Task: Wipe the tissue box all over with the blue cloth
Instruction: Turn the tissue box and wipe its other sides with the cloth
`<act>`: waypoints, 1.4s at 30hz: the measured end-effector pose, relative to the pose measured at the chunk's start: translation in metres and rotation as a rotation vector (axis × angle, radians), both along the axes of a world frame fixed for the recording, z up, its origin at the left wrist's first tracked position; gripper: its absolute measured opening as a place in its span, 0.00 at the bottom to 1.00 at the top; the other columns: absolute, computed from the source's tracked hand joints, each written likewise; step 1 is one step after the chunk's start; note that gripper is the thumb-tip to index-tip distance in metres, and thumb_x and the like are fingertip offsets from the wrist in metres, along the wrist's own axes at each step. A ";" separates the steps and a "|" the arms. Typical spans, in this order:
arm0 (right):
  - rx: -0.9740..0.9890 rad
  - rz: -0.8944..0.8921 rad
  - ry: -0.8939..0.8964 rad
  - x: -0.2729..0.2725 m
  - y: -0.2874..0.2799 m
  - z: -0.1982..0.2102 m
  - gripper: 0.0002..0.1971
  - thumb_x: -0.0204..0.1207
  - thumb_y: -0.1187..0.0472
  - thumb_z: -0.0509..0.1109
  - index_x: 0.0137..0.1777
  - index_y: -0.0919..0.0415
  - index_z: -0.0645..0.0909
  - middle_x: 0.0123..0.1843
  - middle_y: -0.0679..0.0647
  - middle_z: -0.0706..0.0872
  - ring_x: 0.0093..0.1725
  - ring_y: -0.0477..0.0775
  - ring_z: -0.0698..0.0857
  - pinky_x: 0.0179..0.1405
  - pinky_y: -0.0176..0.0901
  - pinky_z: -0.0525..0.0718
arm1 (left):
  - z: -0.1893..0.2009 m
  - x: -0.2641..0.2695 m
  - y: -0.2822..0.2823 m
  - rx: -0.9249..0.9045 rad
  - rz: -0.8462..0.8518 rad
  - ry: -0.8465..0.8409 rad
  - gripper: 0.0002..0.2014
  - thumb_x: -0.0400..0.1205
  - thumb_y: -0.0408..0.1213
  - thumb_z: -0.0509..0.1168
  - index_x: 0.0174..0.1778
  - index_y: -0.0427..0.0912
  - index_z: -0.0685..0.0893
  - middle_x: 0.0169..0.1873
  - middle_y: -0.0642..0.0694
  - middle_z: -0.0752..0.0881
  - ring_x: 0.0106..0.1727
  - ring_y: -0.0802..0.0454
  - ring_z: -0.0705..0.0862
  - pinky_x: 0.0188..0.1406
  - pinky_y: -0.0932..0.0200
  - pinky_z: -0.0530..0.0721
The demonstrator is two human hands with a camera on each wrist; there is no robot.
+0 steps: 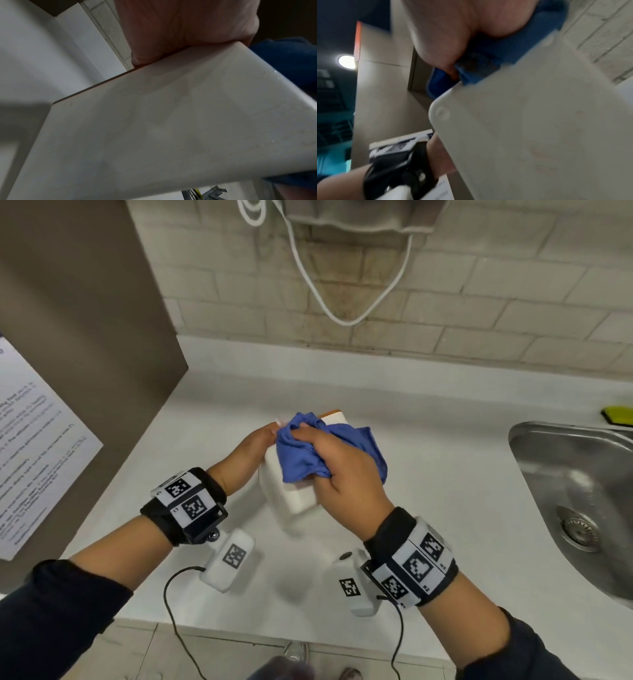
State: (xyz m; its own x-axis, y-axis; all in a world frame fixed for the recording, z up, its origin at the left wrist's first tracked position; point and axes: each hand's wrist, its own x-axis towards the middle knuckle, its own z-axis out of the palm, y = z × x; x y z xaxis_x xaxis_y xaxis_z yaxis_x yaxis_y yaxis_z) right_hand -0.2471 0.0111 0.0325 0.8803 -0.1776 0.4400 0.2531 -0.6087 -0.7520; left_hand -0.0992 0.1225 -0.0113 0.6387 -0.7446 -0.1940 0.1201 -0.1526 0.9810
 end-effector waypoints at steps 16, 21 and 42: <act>0.075 0.340 0.111 -0.035 -0.043 -0.013 0.14 0.66 0.80 0.63 0.42 0.65 0.85 0.41 0.56 0.88 0.44 0.59 0.86 0.48 0.55 0.85 | 0.009 -0.007 -0.004 -0.096 -0.155 -0.197 0.19 0.68 0.54 0.56 0.44 0.47 0.82 0.34 0.60 0.87 0.37 0.63 0.82 0.38 0.71 0.77; 0.196 0.196 0.053 -0.051 -0.058 -0.016 0.16 0.68 0.79 0.63 0.38 0.58 0.84 0.40 0.54 0.88 0.45 0.56 0.86 0.50 0.52 0.85 | 0.011 -0.014 -0.002 -0.084 -0.159 -0.230 0.18 0.68 0.55 0.56 0.44 0.49 0.82 0.34 0.61 0.87 0.38 0.62 0.82 0.38 0.71 0.77; -0.300 -0.212 -0.092 -0.056 0.004 -0.031 0.14 0.66 0.55 0.65 0.52 0.53 0.71 0.51 0.45 0.70 0.38 0.52 0.82 0.22 0.41 0.82 | 0.004 -0.024 -0.006 -0.056 0.000 -0.215 0.20 0.62 0.58 0.57 0.42 0.50 0.81 0.35 0.55 0.88 0.34 0.67 0.84 0.36 0.64 0.78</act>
